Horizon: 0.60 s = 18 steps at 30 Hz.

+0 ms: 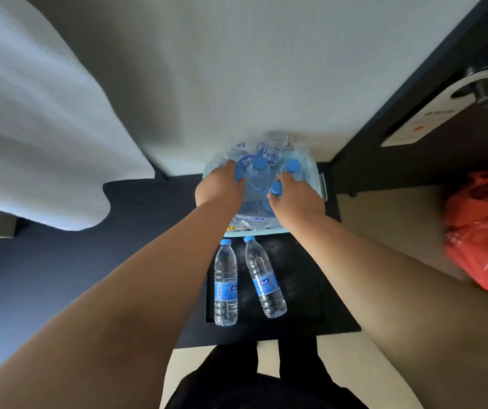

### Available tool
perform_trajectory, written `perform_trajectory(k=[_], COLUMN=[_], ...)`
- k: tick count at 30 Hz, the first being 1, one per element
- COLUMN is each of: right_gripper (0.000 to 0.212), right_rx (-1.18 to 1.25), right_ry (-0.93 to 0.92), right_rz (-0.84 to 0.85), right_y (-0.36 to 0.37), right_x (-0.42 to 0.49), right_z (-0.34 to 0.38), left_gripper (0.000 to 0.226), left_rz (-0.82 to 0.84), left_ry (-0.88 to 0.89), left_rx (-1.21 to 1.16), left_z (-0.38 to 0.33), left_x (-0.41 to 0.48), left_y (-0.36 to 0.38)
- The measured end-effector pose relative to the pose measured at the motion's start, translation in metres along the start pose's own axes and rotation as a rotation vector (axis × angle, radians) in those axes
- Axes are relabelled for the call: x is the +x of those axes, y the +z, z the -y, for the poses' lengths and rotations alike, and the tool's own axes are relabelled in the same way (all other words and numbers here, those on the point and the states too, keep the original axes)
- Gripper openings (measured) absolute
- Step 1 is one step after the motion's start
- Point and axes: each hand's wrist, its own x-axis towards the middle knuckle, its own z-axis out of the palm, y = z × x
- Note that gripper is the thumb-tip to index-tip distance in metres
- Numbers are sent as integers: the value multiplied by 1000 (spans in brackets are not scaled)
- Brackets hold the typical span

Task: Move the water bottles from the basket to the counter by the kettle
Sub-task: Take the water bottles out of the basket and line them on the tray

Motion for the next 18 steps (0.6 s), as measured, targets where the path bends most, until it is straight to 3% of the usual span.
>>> perform_trajectory(k=[8,18], right_gripper=[36,40], right_rx=[-21,157], right_ry=[22,-22], right_rz=[15,-239], right_y=[-12,-67], right_x=[-10,-59], right_z=[3,15], left_gripper=[28,17], left_rz=[26,-96], left_ry=[-4,69], left_rx=[-84,-251], left_z=[-3,-19], left_x=[-16,-79], left_y=[-9,-64])
